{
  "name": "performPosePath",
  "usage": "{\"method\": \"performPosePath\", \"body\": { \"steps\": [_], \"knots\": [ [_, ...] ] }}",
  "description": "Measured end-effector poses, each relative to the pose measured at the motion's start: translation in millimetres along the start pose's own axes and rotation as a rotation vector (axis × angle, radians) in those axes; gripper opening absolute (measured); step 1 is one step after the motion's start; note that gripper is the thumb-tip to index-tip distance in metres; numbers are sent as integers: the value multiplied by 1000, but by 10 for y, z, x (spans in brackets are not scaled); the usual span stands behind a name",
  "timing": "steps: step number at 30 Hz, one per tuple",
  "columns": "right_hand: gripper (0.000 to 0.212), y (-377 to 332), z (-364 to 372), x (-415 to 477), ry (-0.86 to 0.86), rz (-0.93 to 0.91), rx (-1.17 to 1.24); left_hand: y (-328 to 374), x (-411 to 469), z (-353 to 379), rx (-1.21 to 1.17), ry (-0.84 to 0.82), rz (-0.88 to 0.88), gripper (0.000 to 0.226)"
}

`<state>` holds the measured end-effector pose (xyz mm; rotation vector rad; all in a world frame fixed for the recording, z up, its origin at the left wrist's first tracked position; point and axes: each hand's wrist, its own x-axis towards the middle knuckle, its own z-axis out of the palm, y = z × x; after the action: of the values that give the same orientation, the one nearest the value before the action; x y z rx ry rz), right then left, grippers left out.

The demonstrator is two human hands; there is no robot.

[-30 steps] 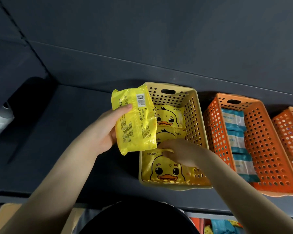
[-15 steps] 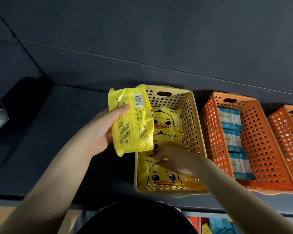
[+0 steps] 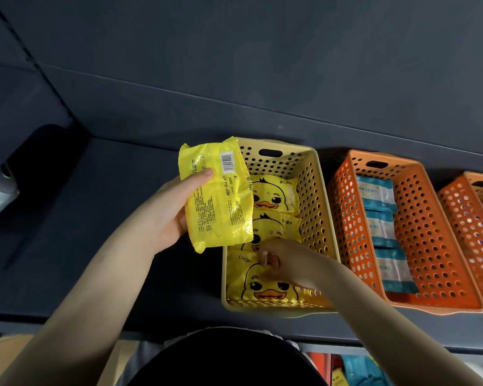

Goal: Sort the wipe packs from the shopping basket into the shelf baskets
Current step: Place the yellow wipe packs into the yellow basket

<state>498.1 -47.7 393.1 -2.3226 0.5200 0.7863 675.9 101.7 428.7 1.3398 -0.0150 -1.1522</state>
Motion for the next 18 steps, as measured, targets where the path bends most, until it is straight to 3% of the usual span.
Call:
{"method": "performPosePath", "body": {
  "steps": [8, 10, 12, 15, 18],
  "knots": [
    [32, -66, -55, -41, -102, -49, 57, 37, -51, 37, -34, 31, -19, 31],
    [25, -69, -206, -55, 26, -87, 114, 64, -78, 62, -65, 55, -39, 28],
    [19, -116, -346, -118, 279, -108, 261, 85, -105, 81, -83, 66, -43, 28],
    [25, -237, -507, -241, 567, -227, 495, 110, -136, 118, -33, 58, 4, 32],
    [49, -376, -535, -337, 427, -336, 672, 127, -175, 230, 64, -36, 45, 41]
  ]
}}
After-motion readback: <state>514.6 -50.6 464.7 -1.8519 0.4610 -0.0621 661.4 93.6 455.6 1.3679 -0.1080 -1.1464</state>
